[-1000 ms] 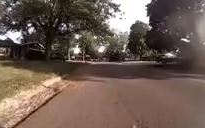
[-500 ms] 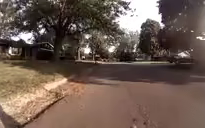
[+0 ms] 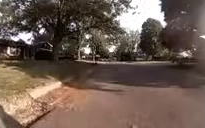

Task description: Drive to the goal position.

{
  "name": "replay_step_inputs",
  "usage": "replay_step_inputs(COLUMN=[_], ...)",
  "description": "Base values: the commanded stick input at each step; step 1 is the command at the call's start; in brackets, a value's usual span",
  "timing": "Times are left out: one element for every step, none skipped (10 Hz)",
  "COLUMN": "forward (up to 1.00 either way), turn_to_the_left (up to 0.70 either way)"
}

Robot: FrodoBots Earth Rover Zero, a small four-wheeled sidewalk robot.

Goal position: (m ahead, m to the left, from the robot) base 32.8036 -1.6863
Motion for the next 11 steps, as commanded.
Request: replay_step_inputs(forward=[1.00, 1.00, 1.00, 1.00, 1.00, 1.00, 1.00, 1.00, 1.00, 1.00, 1.00], turn_to_the_left=[0.01, -0.01, -0.13, -0.25, -0.32, -0.19, 0.00, 0.00, 0.00, -0.03, -0.26])
